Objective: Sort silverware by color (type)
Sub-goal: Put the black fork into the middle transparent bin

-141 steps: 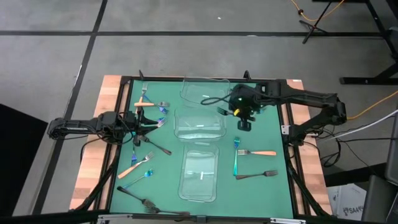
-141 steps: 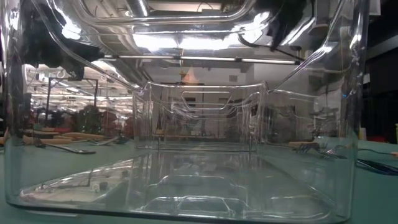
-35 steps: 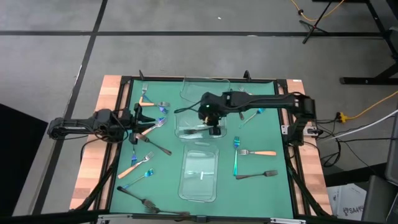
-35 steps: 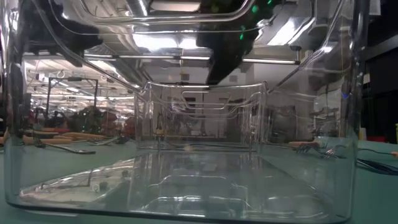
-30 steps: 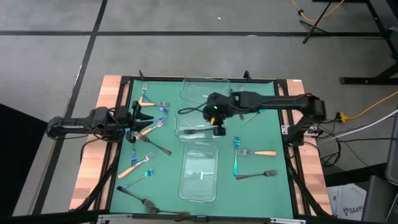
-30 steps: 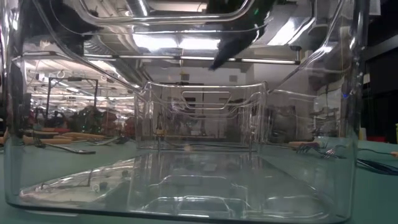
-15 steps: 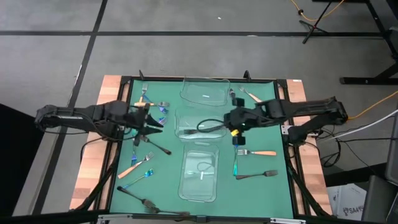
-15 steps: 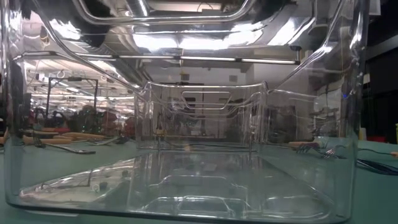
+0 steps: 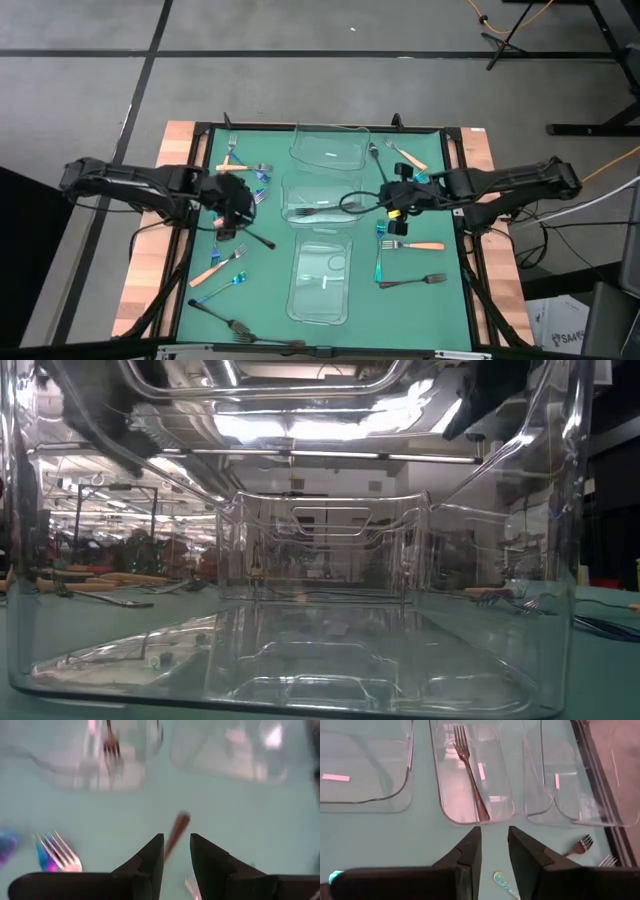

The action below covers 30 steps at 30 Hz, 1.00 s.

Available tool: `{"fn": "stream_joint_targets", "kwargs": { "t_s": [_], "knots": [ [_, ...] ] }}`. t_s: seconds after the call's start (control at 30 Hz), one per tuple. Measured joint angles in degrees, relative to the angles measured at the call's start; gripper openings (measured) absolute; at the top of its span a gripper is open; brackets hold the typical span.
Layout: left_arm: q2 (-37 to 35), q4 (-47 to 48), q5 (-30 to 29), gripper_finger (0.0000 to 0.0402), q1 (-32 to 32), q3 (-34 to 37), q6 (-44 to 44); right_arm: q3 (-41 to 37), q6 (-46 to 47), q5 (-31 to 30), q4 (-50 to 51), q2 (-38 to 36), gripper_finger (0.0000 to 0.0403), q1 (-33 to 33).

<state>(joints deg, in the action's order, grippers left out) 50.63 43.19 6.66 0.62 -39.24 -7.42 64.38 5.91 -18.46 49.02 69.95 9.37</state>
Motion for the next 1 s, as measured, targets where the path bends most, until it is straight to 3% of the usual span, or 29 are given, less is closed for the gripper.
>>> {"fn": "stream_joint_targets", "kwargs": {
  "t_s": [1.0],
  "knots": [
    [22.9,-0.4,-5.8,0.0089,5.2,2.6,-2.2,-2.6,2.8,0.0,-2.3,-1.5,0.0085,0.0]
  ]
}}
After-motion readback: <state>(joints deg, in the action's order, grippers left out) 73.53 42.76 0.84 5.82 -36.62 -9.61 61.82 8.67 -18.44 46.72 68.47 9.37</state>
